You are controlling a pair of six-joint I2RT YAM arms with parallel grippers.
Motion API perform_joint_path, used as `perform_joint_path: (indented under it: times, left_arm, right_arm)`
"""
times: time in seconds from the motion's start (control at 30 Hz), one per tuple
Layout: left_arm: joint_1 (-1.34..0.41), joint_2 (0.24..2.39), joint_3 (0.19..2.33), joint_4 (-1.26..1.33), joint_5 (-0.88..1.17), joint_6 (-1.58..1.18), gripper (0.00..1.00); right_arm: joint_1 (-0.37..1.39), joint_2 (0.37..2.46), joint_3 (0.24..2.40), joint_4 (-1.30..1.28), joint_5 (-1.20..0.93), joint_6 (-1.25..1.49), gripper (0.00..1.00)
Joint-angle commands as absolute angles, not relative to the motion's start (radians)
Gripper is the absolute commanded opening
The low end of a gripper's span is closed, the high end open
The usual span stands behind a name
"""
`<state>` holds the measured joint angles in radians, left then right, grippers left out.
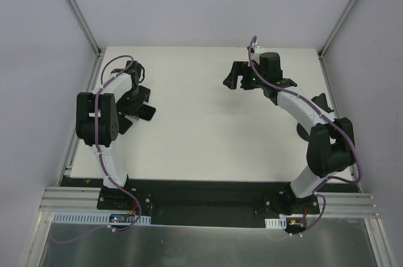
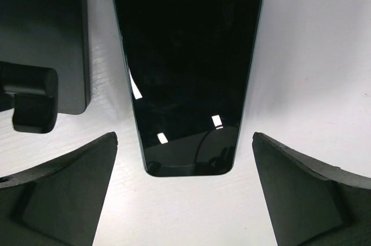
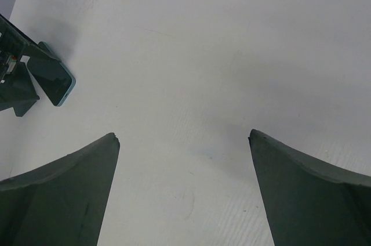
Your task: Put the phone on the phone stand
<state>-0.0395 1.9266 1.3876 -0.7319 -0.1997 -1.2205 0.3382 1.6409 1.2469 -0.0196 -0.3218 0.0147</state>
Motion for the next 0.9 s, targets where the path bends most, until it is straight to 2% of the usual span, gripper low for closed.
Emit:
perform_joint_path:
  times: [0.0,0.27,0.67,0.87]
  left_arm:
    - [-0.040,1.950,1.431,-0.764,-0.238,-1.246,0.99]
    - [-0.041,1.977,1.425,-0.764,-0.250,-1.290,0.98]
    - [-0.083,1.991,1.410,-0.764,-0.327,-1.290,0.82]
    - [-0.103,1.999,1.413,-0.762,-0.314,-1.284,0.56]
  right_arm:
    - [0.339,1.606,1.241,0.026,-0.345,0.008,0.96]
    - [0.339,1.614,1.239,0.032,-0.350,0.008,0.96]
    - [0.341,1.624,1.244,0.035,-0.345,0.006,0.96]
    - [0.342,1.621,1.244,0.025,-0.331,0.008,0.96]
